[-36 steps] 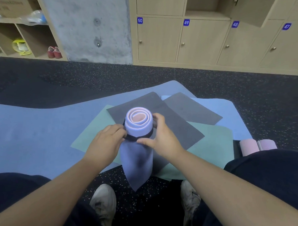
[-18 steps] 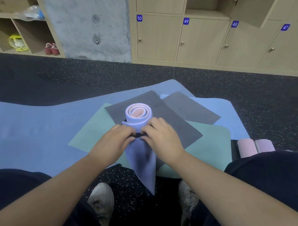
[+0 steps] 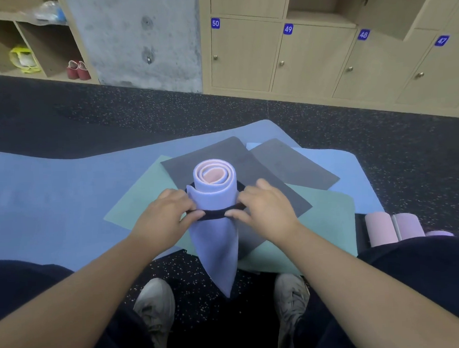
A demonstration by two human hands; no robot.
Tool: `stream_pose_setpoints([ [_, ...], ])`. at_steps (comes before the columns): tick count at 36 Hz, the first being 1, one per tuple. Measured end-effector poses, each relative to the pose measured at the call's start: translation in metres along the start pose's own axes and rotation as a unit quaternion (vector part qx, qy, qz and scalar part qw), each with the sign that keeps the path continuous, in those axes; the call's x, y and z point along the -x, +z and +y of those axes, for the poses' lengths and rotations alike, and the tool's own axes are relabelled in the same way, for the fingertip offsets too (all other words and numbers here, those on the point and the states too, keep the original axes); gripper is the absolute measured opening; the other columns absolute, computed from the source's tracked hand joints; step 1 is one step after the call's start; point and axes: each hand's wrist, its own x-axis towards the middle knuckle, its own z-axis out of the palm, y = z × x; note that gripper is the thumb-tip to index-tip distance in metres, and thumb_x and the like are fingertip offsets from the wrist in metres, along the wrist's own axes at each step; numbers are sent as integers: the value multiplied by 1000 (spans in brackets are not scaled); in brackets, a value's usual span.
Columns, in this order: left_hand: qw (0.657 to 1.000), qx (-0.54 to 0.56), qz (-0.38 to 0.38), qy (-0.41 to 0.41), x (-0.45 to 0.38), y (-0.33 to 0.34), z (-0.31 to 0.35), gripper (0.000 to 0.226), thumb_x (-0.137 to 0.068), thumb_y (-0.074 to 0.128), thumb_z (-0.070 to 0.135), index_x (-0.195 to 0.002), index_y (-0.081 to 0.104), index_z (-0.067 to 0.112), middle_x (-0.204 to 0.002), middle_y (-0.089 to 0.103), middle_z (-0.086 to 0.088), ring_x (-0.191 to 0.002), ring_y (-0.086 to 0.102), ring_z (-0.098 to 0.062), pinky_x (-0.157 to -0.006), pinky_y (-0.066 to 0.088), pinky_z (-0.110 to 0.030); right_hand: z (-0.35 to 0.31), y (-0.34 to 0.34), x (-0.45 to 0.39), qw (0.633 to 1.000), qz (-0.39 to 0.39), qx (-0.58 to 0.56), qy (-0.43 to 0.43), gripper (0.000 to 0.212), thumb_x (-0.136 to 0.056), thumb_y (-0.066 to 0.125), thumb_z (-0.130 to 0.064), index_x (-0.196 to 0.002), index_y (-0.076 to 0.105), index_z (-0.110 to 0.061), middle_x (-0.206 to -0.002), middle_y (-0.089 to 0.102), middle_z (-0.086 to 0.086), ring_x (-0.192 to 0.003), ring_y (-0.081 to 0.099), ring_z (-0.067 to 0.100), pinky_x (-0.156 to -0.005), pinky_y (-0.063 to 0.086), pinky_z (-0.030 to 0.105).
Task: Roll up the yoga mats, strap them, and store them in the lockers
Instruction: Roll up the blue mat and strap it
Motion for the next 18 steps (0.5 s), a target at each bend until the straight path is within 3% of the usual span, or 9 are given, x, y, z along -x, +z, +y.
stream_pose_setpoints([
  [3, 1000, 7, 3, -12, 0, 1, -2, 45, -85, 36, 60, -77, 57, 21, -80, 50, 9, -89, 42, -16, -81, 42, -34, 3, 1, -1, 999, -37, -8, 26, 40, -83, 69, -50, -74, 61, -12, -73, 56, -2, -77, 47, 24, -62, 45, 37],
  [6, 999, 40, 2, -37, -1, 4, -2, 27, -95, 53, 43, -77, 57, 23, -80, 46, 15, -91, 40, -14, -82, 37, -31, 2, 2, -1, 988, -129, -30, 82, 40, -93, 50, -58, -95, 60, -19, -88, 51, -8, -91, 36, 16, -78, 37, 33],
  [8, 995, 70, -2, -70, -2, 8, -3, 21, -94, 57, 35, -76, 57, 24, -82, 49, 16, -92, 41, -13, -80, 33, -27, 0, 5, -1, 979, -160, -57, 111, 37, -93, 47, -59, -92, 53, -23, -87, 46, -10, -92, 33, 14, -80, 36, 32],
  [10, 990, 99, -11, -98, -2, 12, -5, 22, -93, 58, 35, -73, 56, 26, -84, 52, 13, -93, 44, -13, -80, 32, -27, 1, 8, -1, 971, -179, -69, 141, 44, -92, 48, -61, -87, 51, -17, -87, 49, -9, -94, 36, 15, -82, 38, 32],
  [14, 983, 125, -44, -126, 1, 17, -14, 25, -92, 58, 39, -71, 58, 25, -85, 58, 5, -93, 51, -17, -85, 42, -35, 5, 14, 2, 959, -203, -93, 173, 57, -88, 49, -67, -92, 61, -11, -90, 59, -4, -97, 41, 18, -81, 42, 35],
  [18, 978, 133, -70, -142, 7, 26, -24, 23, -92, 58, 41, -75, 62, 25, -89, 61, 6, -93, 56, -16, -89, 46, -43, 4, 21, 6, 947, -245, -95, 185, 52, -87, 49, -69, -81, 55, -17, -84, 56, -4, -94, 38, 17, -73, 38, 34],
])
